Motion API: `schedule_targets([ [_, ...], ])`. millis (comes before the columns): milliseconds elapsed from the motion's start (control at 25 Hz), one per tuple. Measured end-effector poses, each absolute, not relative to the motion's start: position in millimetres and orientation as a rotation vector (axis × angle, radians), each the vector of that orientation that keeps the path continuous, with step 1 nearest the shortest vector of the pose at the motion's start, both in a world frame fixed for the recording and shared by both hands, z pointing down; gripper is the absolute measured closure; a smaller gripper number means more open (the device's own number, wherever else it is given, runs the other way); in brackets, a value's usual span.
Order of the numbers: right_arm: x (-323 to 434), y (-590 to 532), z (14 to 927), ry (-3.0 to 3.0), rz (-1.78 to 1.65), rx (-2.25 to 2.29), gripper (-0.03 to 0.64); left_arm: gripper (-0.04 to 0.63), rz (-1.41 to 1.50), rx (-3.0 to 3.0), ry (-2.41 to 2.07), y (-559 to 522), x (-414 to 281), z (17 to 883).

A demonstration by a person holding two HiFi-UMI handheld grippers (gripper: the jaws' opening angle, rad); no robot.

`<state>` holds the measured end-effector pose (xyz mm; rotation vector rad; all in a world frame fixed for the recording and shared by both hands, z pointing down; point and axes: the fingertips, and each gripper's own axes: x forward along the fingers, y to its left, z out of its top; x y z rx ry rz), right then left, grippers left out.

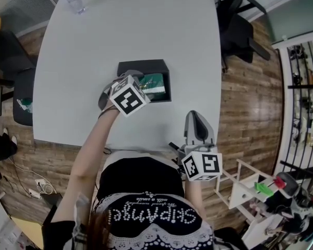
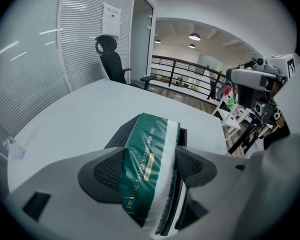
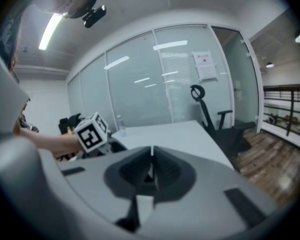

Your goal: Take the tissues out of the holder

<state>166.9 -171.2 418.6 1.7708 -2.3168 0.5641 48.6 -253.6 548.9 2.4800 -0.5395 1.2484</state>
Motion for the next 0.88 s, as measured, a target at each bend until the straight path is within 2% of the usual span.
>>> schedule_targets([
  [320,175,-167,403,-2.311,0.512,1.812,0.581,0.245,1.086,2.551,-0.655,-260,40,501],
  [880,197,-167,368,-2.297,0.362,1.898,0.581,0.245,0.509,2.643,-1.124,-276,-10,381],
])
